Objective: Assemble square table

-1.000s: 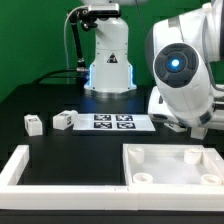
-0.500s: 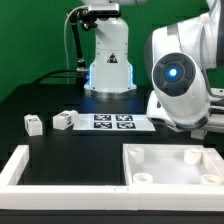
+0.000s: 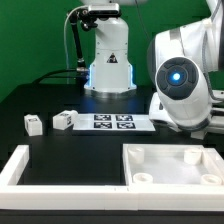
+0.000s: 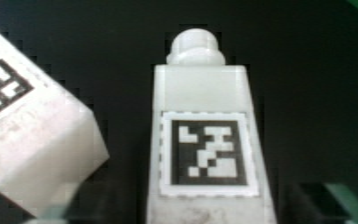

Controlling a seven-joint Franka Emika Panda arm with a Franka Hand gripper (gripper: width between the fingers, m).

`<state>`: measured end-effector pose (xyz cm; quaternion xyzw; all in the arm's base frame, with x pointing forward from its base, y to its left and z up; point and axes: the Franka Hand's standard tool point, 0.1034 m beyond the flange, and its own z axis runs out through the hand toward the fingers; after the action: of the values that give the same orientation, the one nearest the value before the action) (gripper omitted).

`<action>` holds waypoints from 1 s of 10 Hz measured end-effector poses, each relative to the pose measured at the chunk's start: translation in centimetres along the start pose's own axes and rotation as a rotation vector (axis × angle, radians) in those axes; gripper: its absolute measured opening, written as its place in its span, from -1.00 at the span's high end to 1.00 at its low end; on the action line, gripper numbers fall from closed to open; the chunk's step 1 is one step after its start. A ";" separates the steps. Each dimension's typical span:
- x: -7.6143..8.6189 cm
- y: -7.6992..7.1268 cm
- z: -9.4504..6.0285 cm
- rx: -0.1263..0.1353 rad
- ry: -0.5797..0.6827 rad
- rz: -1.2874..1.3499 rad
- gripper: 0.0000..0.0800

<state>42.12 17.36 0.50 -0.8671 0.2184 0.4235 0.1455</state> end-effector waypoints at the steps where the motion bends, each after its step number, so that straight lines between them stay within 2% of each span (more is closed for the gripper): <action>1: 0.0 0.0 0.0 0.000 0.000 0.000 0.07; 2: 0.0 0.0 0.0 0.000 0.000 0.000 0.28; 7: 0.1 0.0 -0.3 -0.001 0.002 -0.004 0.28; 8: 0.1 -0.1 -1.7 0.006 0.012 -0.014 0.28; 10: -0.5 -0.2 -6.0 0.020 0.035 -0.053 0.27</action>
Offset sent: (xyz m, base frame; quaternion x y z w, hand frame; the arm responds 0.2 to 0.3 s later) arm 0.0000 0.0000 0.0000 0.0000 0.0000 0.0000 1.0000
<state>45.97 15.08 4.51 -0.8783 0.2022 0.4021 0.1616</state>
